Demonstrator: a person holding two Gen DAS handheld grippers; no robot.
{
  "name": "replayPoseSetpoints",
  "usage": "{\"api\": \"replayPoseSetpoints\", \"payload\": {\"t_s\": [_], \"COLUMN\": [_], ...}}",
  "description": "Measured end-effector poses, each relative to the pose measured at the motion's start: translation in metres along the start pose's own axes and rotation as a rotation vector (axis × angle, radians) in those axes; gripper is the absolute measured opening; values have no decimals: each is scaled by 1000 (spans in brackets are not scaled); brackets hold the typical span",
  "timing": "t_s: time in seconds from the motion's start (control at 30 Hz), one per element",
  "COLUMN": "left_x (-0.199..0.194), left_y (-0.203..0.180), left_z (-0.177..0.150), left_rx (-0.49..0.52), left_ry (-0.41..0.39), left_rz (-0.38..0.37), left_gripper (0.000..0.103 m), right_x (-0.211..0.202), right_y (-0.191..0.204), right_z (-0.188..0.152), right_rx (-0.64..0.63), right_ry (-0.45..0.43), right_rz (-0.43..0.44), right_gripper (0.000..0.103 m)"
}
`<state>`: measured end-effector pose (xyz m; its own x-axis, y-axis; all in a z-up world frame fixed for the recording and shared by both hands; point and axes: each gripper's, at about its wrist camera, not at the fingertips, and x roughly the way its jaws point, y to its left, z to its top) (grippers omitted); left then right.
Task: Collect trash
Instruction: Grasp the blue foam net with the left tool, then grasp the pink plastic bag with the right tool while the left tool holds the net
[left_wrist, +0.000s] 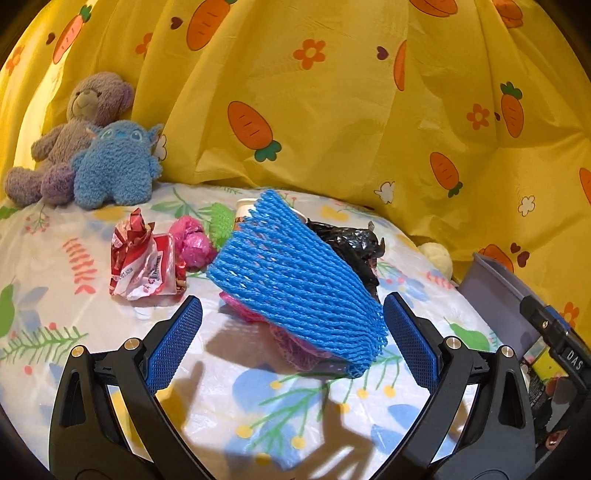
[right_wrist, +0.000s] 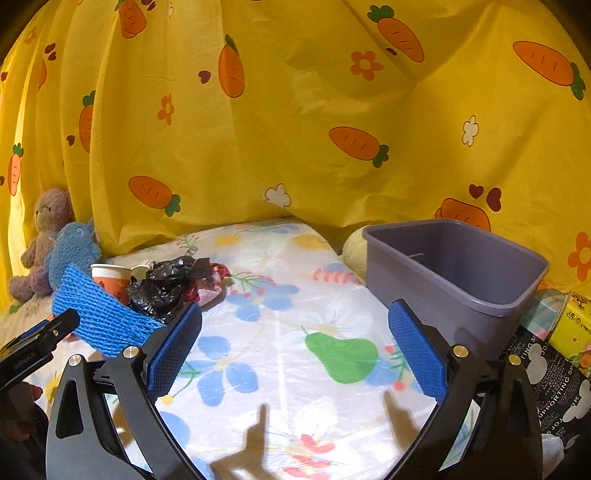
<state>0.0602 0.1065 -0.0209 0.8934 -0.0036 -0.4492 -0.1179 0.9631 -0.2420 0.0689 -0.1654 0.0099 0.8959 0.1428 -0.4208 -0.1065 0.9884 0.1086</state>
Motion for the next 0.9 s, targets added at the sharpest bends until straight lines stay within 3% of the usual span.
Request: {"api": "replayPoseSetpoints", "payload": {"t_s": [0.2, 0.37, 0.43, 0.6, 0.7, 0.77, 0.9], "left_x": [23, 33, 31, 3, -25, -43, -73], "left_y": [16, 14, 10, 5, 7, 11, 18], "left_z": [5, 4, 3, 12, 21, 27, 33], "left_rx": [-81, -104, -98, -111, -112, -111, -59], "left_ry": [54, 80, 71, -3, -77, -127, -198], "left_rz": [-80, -147, -156, -201, -188, -156, -12], "left_gripper": [71, 23, 9, 7, 7, 7, 7], "right_x": [8, 14, 16, 21, 24, 26, 31], "right_y": [19, 28, 31, 39, 47, 55, 78], "right_z": [-6, -9, -10, -12, -14, -15, -18], "right_rx": [-38, -65, -72, -91, -106, -118, -158], "right_ry": [26, 43, 48, 63, 75, 86, 109], "right_rz": [36, 50, 54, 75, 99, 122, 177], "right_gripper": [97, 97, 97, 97, 97, 97, 97]}}
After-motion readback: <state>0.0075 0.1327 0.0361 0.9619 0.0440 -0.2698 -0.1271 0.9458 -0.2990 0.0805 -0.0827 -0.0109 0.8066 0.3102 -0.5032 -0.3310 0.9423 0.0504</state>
